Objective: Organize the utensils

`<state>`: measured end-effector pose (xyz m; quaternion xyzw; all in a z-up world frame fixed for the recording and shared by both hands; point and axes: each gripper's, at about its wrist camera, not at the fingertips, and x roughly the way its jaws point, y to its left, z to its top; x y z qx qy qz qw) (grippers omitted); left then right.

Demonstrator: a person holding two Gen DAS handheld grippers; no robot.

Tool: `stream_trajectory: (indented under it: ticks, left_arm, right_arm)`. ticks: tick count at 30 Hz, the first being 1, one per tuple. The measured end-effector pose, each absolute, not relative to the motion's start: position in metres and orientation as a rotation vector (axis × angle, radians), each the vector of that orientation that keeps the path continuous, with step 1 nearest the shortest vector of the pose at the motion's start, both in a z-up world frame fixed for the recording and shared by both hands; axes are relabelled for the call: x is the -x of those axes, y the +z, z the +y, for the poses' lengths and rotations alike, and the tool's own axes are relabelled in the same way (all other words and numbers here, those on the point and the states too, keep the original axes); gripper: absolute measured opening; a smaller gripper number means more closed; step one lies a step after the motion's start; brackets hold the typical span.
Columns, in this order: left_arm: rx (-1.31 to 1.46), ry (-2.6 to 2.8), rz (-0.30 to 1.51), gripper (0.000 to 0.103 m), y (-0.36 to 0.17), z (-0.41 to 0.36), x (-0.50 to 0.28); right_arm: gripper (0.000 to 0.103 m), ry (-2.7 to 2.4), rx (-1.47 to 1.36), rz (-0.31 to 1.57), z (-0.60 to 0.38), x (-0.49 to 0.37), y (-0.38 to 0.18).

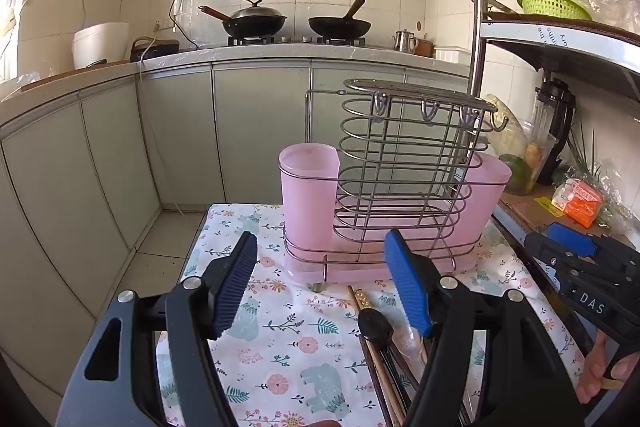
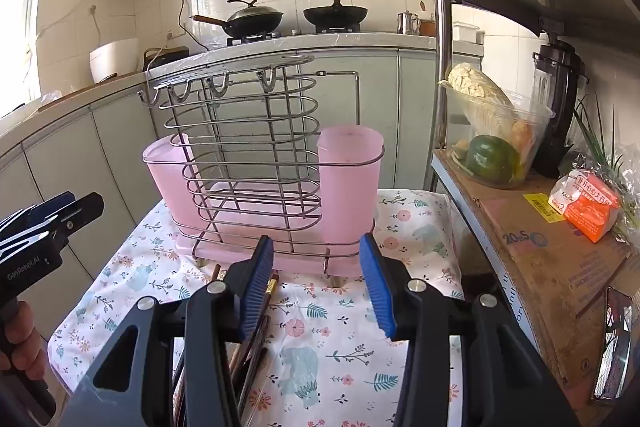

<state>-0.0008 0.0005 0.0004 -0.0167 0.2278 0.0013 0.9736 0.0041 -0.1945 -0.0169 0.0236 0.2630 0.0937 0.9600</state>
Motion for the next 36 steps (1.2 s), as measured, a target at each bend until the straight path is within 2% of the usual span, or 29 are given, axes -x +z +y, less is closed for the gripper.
stream_trajectory:
  ticks: [36]
  left_arm:
    - [0.034, -0.001, 0.421, 0.067, 0.016, 0.002, 0.007]
  right_arm:
    - [0.044, 0.197, -0.038, 0.523, -0.187, -0.003, -0.014]
